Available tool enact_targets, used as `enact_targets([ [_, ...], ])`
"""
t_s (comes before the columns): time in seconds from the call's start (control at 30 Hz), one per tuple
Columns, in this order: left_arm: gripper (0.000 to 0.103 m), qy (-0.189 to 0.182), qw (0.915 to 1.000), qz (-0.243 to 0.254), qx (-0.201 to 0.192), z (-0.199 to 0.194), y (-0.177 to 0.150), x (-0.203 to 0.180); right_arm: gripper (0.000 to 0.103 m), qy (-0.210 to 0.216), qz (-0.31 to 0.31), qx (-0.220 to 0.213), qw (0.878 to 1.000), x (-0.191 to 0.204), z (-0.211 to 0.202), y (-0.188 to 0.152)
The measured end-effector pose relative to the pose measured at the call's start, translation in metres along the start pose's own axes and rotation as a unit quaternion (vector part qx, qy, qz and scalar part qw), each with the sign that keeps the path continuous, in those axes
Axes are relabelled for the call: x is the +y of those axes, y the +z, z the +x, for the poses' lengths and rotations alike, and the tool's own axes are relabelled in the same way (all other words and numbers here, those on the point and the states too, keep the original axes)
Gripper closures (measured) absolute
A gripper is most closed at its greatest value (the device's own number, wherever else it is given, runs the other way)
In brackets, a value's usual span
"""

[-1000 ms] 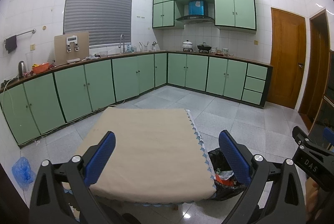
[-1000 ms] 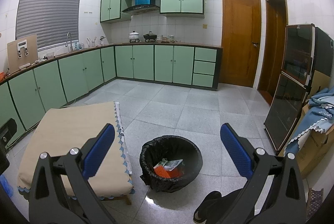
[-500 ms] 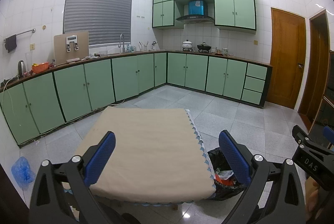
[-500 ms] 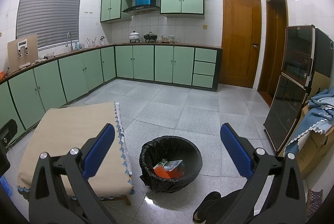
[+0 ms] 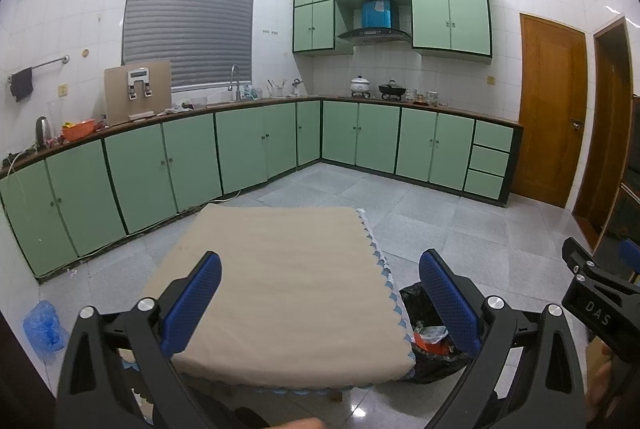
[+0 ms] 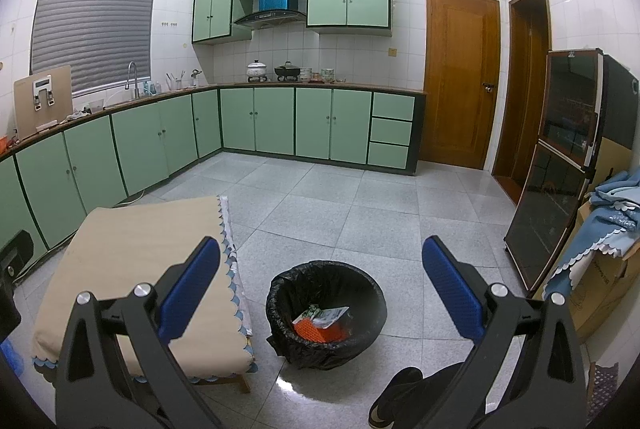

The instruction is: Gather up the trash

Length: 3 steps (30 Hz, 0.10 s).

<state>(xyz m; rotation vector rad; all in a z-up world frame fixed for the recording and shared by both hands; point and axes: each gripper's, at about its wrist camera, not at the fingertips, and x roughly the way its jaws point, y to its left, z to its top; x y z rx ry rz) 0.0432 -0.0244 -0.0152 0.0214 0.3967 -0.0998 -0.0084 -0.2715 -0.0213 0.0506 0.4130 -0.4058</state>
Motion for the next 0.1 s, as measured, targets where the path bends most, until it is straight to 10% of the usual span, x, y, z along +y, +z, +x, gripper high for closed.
enact_targets([
  [0.1,0.006,-0.001,1.0000,0.000,0.001,0.0004,-0.0005,-0.0003,0.005,0.000,-0.001,0.000,1.000,-0.0003,-0.0005,0.0007],
])
